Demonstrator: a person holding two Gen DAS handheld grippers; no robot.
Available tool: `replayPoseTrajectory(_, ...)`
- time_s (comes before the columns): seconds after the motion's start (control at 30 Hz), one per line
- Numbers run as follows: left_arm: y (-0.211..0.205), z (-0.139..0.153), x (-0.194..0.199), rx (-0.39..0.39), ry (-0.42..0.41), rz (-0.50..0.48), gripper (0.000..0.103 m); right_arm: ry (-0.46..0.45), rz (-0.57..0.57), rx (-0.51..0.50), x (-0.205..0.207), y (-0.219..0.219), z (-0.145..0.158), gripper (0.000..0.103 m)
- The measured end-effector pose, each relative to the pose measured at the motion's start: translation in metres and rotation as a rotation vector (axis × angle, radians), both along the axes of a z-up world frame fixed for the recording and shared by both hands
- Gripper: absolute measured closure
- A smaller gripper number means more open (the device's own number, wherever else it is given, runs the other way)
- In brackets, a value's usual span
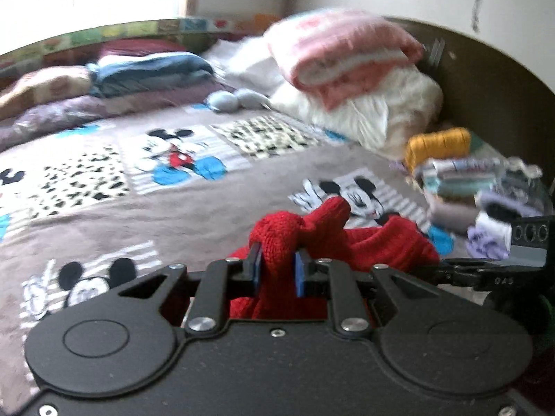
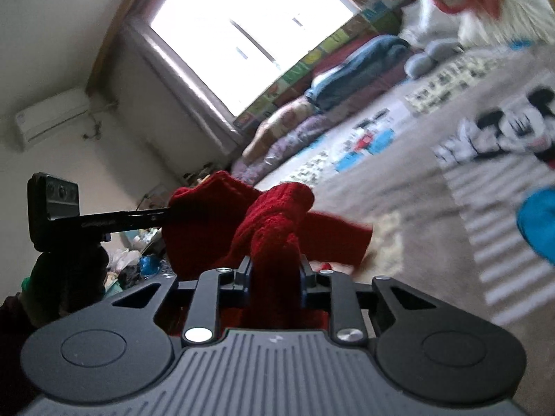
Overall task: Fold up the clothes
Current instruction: 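Lift the sweater with the left tool and shake it loose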
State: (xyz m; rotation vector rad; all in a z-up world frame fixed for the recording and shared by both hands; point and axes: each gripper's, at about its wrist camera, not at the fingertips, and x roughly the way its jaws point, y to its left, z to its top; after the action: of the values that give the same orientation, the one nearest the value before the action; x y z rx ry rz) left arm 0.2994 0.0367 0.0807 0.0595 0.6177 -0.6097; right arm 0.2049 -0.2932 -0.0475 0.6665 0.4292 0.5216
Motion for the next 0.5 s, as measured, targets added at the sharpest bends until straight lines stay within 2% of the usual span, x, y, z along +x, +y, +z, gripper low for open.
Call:
replayPoseTrajectory(0.17,0.023,0.018,0.004,-0.074,-0.010,0.070,0.087,-0.072,0.044,-0.091,0.013,0.009,0.050,0.080)
replayPoseTrajectory(0.37,0.034,0.043,0.026,-0.161,-0.027,0.134,0.087,-0.146,0.082,-0.247,0.052,0.015,0.115,0.081)
replayPoseTrajectory(0.5,0.033,0.064,0.051,-0.167,-0.061,0.174,0.087,-0.168,0.096,-0.336,0.087,0.017,0.150,0.081)
